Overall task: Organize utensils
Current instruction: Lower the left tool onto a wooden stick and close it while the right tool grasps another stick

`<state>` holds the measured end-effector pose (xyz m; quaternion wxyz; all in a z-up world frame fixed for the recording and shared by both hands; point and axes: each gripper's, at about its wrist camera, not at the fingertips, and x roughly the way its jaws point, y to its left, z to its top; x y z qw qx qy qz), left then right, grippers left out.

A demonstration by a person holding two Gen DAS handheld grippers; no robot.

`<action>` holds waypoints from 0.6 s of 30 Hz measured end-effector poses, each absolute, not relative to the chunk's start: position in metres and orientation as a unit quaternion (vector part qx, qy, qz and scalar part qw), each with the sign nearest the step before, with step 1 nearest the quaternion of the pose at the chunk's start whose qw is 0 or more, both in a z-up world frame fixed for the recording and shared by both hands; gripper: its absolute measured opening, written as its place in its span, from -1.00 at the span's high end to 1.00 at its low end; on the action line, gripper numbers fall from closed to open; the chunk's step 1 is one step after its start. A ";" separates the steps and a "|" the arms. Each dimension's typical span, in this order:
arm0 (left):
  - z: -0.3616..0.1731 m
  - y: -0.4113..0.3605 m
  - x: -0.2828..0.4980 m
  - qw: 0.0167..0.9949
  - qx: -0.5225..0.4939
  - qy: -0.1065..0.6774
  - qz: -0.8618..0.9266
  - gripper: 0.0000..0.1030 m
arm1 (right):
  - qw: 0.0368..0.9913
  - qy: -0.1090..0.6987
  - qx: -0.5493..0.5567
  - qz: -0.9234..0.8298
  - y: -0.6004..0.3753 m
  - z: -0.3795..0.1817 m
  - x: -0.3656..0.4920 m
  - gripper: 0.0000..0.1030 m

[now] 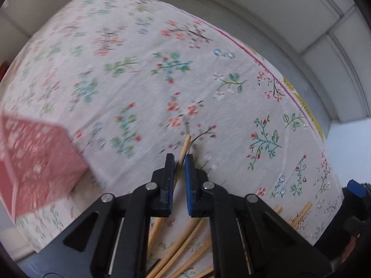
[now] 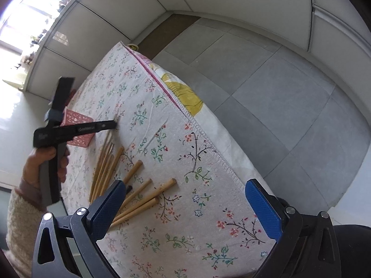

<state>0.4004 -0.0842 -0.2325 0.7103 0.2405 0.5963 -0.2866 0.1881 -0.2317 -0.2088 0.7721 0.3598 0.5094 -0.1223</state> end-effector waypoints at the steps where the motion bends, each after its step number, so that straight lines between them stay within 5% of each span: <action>1: -0.224 -0.072 0.398 0.722 0.229 0.587 -0.284 0.81 | 0.770 0.512 0.358 -0.127 -0.230 -0.208 0.189 -1.00; 4: -0.189 -0.027 0.383 0.766 0.188 0.550 -0.274 0.81 | 0.760 0.525 0.358 -0.137 -0.223 -0.207 0.193 -0.94; 9: -0.115 0.053 0.329 0.843 0.130 0.456 -0.256 0.81 | 0.676 0.560 0.459 -0.135 -0.213 -0.232 0.203 -0.38; 18: -0.038 0.109 0.246 0.909 0.036 0.327 -0.256 0.88 | 0.612 0.573 0.513 -0.187 -0.190 -0.259 0.211 0.15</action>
